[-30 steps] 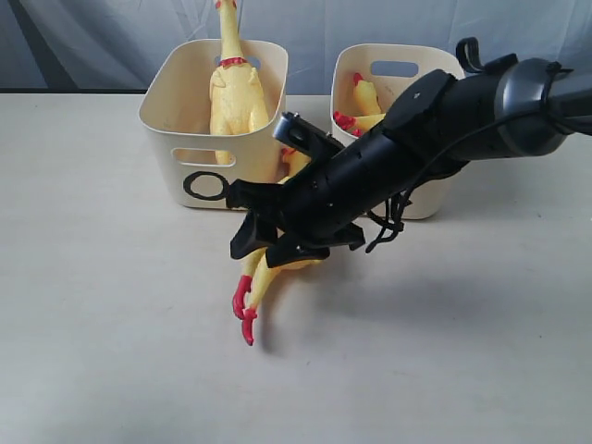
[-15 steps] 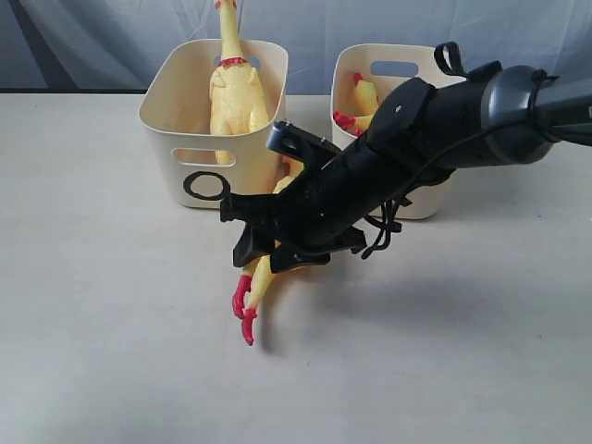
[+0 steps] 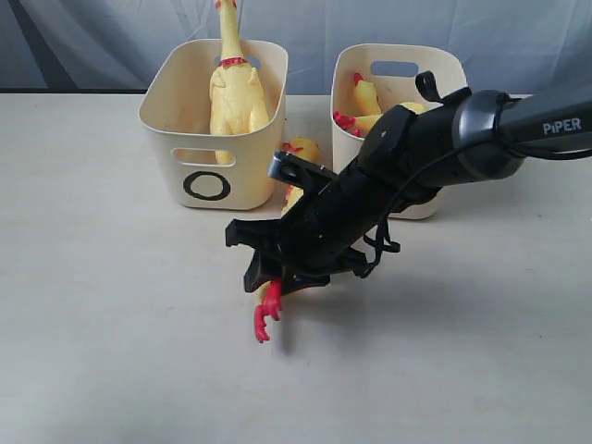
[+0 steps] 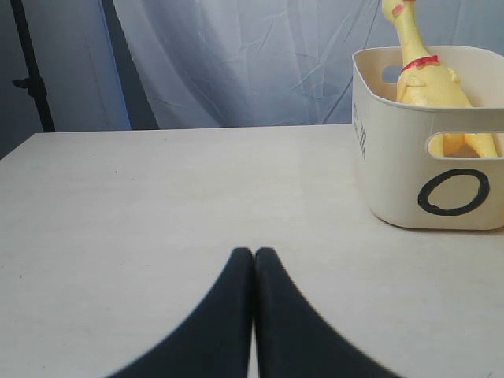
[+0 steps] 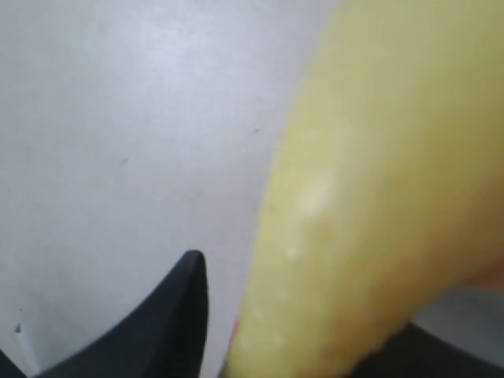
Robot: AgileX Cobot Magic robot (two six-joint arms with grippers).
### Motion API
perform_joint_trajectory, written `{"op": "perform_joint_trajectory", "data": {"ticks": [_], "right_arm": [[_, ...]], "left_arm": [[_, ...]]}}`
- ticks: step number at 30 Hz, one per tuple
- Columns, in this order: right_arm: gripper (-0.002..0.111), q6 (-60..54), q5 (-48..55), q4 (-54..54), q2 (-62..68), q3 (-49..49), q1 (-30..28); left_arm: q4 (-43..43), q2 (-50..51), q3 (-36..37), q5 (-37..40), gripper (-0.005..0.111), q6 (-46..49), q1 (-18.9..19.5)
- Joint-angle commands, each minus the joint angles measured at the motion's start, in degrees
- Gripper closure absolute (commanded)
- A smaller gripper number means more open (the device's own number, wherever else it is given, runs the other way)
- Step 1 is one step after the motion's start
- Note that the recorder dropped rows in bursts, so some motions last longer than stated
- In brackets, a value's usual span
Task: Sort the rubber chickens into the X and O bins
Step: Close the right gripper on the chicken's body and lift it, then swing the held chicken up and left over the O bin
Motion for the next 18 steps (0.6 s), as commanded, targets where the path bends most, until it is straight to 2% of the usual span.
{"op": "perform_joint_trajectory", "data": {"ticks": [1, 3, 18], "right_arm": [[0.097, -0.2, 1.0, 0.1, 0.0, -0.2, 0.1], [0.109, -0.2, 1.8, 0.1, 0.0, -0.2, 0.1], [0.109, -0.4, 6.9, -4.1, -4.2, -0.2, 0.1]], "left_arm": [[0.0, -0.1, -0.1, -0.5, 0.107, -0.2, -0.1], [0.0, -0.1, -0.1, -0.5, 0.107, -0.2, -0.1], [0.0, -0.1, -0.1, -0.5, 0.107, -0.2, -0.1]]}}
